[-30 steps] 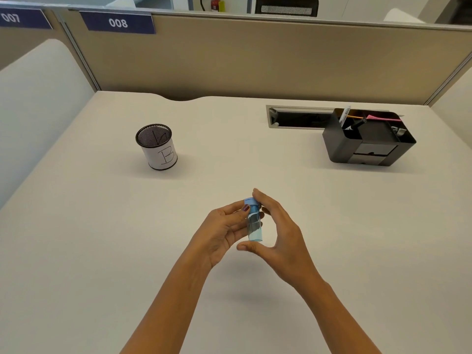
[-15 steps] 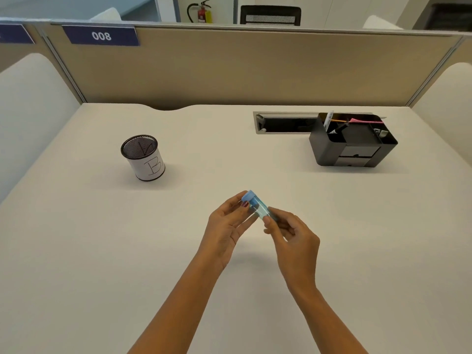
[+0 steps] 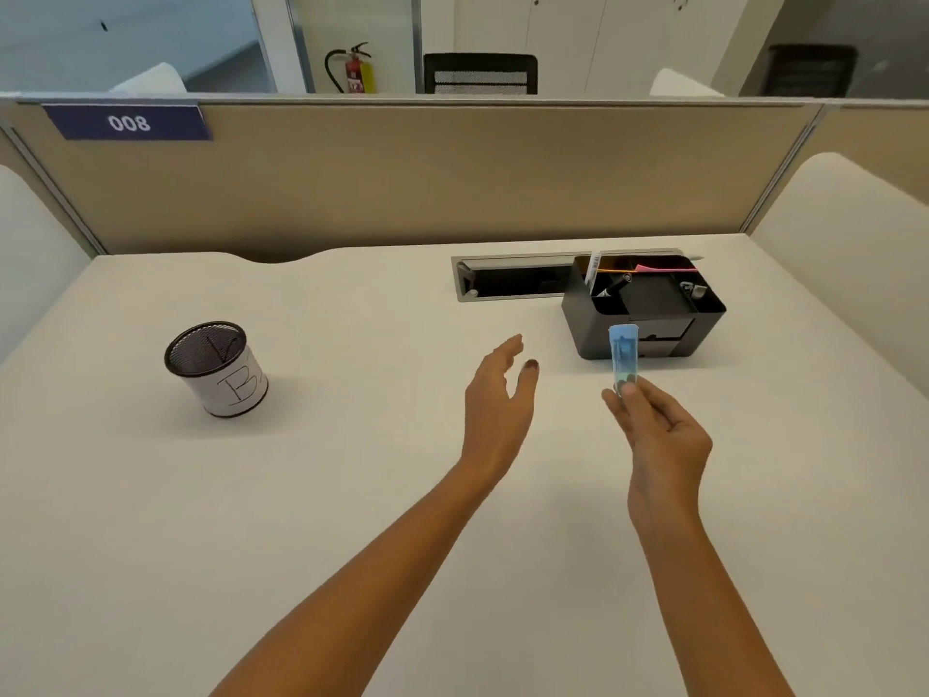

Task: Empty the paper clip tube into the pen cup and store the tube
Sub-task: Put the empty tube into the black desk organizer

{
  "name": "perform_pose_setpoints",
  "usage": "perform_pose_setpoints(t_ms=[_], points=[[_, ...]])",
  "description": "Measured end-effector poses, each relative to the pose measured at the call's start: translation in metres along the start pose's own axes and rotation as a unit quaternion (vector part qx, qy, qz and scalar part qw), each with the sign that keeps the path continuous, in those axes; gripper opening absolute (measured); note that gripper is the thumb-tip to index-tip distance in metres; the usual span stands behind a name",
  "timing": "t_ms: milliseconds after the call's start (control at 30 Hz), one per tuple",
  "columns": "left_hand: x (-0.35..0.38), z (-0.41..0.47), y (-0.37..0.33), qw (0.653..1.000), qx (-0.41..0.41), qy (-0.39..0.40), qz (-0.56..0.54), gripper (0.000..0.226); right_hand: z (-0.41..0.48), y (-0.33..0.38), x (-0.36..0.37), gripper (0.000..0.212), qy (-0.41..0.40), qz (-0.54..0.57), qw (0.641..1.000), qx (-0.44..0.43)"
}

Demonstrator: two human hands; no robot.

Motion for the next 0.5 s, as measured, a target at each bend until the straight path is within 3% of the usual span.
perform_pose_setpoints(t_ms=[200, 500], points=[[0.069, 0.054, -0.007, 0.969, 0.115, 0.072, 0.208, 0.06, 0.064, 0.02, -0.002, 0.026, -0.098, -0.121, 0.98, -0.124], [0.132, 0.107, -0.002, 0.898, 0.24, 0.093, 0.357, 0.066, 0.148, 0.032, 0.01, 0.029, -0.129, -0.242, 0.926, -0.258]])
Point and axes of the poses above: each hand's wrist, its own z-axis towards the middle knuckle, its own x-axis out of the palm, y = z × x, the point moved 5 cm from there along z, towards the middle knuckle, and after that the axes turned 7 degrees about z, right-handed, at the moved point
